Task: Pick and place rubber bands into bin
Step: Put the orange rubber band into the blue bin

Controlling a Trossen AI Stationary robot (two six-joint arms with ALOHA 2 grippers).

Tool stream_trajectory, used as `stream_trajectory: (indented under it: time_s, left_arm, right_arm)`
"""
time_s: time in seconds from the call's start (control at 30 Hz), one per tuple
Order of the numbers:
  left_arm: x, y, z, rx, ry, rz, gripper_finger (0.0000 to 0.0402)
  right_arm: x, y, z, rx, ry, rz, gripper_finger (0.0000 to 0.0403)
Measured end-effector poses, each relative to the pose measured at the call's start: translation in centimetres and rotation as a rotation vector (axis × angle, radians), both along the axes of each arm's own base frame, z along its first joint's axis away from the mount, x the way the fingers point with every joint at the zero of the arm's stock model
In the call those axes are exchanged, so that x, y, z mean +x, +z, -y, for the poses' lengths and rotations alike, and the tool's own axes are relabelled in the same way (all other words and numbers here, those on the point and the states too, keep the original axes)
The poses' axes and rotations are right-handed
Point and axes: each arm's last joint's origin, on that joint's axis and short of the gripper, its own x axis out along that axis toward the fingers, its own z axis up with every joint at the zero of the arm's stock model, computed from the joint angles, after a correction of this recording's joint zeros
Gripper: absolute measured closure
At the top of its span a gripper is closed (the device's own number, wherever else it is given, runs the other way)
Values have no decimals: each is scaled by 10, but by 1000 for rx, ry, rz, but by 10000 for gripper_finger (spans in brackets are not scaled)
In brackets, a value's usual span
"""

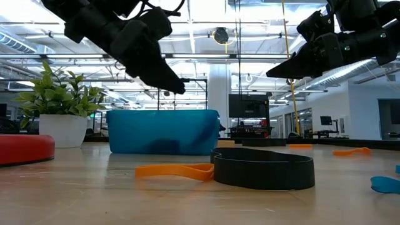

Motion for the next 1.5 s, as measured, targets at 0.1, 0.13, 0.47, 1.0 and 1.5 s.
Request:
stream_trajectory:
  time_s: [0.1,0.13,0.47,1.0,1.5]
  left_arm:
    - [0,0,7,0,-110,3,194]
    - [0,1,10,3,-154,13,194]
    - [-8,3,50,43,-335,37,195]
    - [-8,6,58,10,-344,74,195]
    - [37,-19,73,-66,-474,-77,195]
  right_arm:
    - [0,0,0,0,0,0,289]
    - [0,0,0,0,0,0,289]
    - [0,0,0,0,0,1,289]
    - [0,0,0,25,-6,6,289]
    - [0,-1,0,26,-6,0,289]
